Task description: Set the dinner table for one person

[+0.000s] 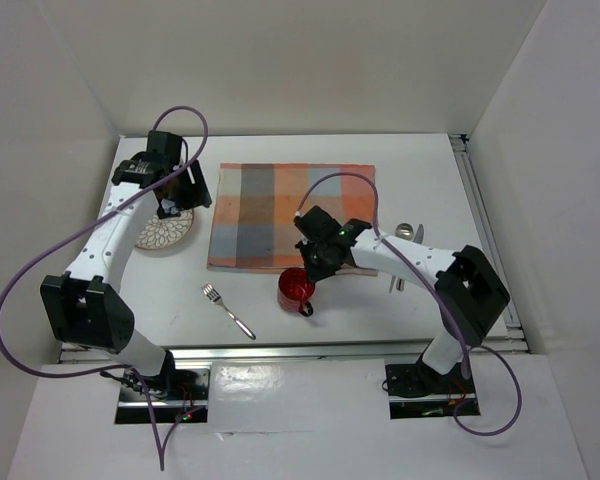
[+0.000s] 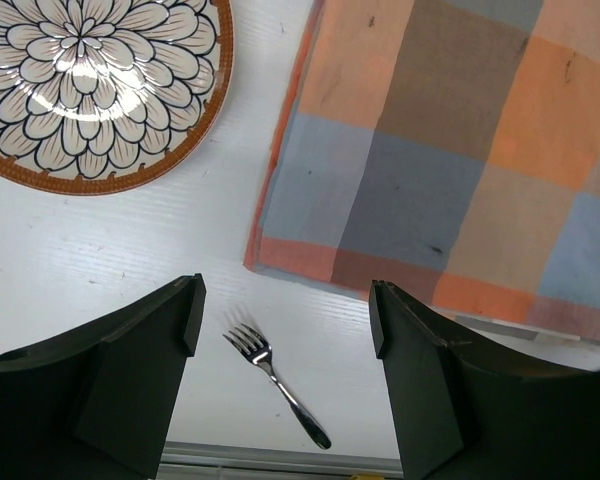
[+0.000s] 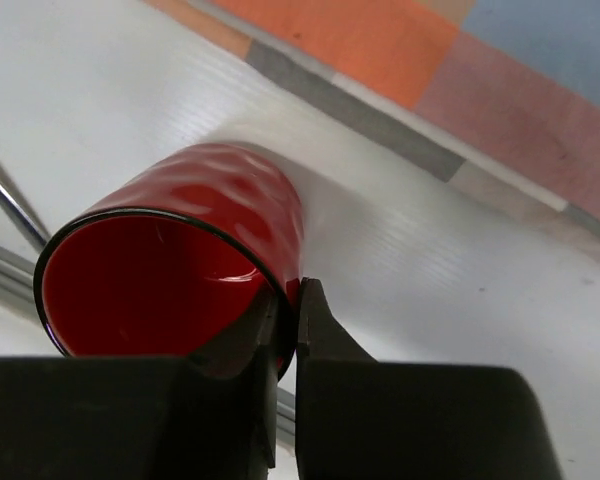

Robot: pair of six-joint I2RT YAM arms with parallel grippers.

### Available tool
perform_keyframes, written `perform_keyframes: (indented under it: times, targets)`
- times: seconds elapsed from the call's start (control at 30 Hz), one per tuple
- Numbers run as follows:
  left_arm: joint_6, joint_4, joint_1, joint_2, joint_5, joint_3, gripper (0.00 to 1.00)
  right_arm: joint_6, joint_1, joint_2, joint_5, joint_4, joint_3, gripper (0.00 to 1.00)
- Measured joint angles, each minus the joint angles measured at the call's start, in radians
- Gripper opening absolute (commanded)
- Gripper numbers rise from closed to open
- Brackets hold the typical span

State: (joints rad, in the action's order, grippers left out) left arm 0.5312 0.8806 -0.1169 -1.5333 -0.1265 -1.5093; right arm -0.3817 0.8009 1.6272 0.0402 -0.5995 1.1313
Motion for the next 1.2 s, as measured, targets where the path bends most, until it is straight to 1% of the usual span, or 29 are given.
perform_keyframes:
  times: [0.17,0.3,0.37,0.4,0.57,0.7,0.87,1.0,1.2]
  targets:
    - [0.000,0.000,0.016,0.000,0.000,0.000,0.84,0.012,0.000,0.014,-0.072,-0.068,0.084,0.00]
    - [0.000,0.001,0.026,0.000,0.001,-0.002,0.84,0.019,-0.034,0.029,-0.117,-0.135,0.227,0.00]
    - [0.000,0.000,0.029,0.000,0.002,-0.005,0.92,0.024,-0.084,0.057,-0.129,-0.162,0.330,0.00]
    - [0.000,0.001,0.029,0.000,0.002,-0.006,0.93,0.024,-0.120,0.080,-0.136,-0.170,0.388,0.00]
    - [0.005,0.001,0.031,0.000,0.000,-0.008,0.94,0.005,-0.339,0.280,-0.176,-0.201,0.686,0.00]
    - [0.022,0.002,0.037,-0.001,0.019,-0.007,0.94,-0.014,-0.485,0.462,-0.201,-0.229,0.880,0.00]
    - [0.026,0.003,0.041,-0.001,0.035,0.018,0.94,-0.023,-0.586,0.661,-0.215,-0.284,1.104,0.00]
    - [0.029,0.007,0.050,-0.001,0.036,0.045,0.94,-0.026,-0.614,0.746,-0.209,-0.299,1.198,0.00]
    - [0.048,0.011,0.091,-0.001,0.035,0.049,0.95,-0.033,-0.634,0.774,-0.190,-0.311,1.212,0.00]
